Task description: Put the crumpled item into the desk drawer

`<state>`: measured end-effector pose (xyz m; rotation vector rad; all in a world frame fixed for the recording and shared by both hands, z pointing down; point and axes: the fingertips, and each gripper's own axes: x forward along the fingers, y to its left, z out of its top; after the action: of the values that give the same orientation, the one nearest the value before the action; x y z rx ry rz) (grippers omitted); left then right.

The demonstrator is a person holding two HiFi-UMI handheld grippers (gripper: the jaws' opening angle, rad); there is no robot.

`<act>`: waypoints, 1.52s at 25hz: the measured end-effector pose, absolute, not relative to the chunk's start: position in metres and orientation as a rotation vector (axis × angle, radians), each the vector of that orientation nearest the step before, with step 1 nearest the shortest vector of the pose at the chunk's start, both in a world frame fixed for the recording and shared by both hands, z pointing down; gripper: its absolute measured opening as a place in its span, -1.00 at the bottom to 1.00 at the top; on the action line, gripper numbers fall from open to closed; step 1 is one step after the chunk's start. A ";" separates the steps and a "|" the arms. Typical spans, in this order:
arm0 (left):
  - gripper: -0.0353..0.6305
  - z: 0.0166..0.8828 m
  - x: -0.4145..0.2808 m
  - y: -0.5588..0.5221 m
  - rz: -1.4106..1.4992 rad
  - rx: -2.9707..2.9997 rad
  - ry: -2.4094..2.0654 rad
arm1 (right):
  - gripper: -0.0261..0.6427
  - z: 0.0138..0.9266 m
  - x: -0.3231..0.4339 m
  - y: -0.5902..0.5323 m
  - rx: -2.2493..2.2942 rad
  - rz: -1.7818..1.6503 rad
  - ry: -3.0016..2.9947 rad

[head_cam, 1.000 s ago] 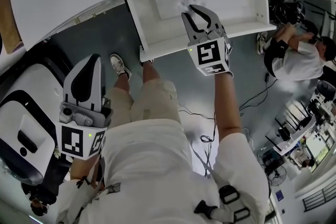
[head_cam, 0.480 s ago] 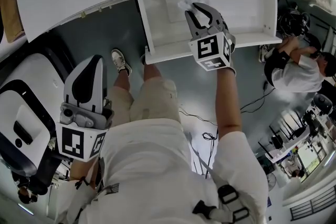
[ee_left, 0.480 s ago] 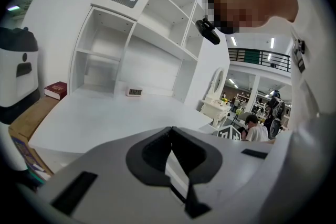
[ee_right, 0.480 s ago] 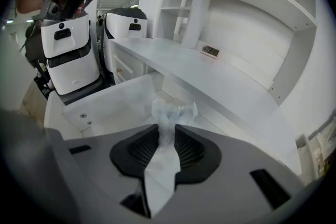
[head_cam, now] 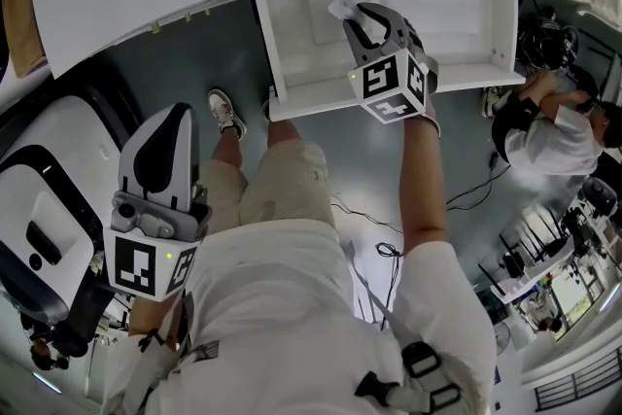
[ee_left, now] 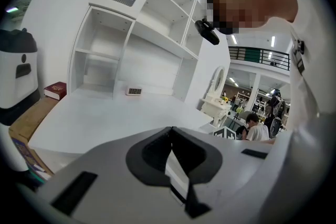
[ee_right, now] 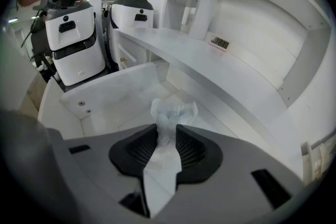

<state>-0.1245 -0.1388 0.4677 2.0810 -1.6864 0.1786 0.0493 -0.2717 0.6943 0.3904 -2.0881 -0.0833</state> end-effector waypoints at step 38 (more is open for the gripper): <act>-0.85 0.458 -0.155 -0.084 0.147 2.071 -1.756 | 0.17 0.714 0.052 -0.274 0.435 -0.154 -1.892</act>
<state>-0.1552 -0.0844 0.4584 2.0709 -1.7559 0.1470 0.0524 -0.2744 0.7143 0.4354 -1.8920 -0.1544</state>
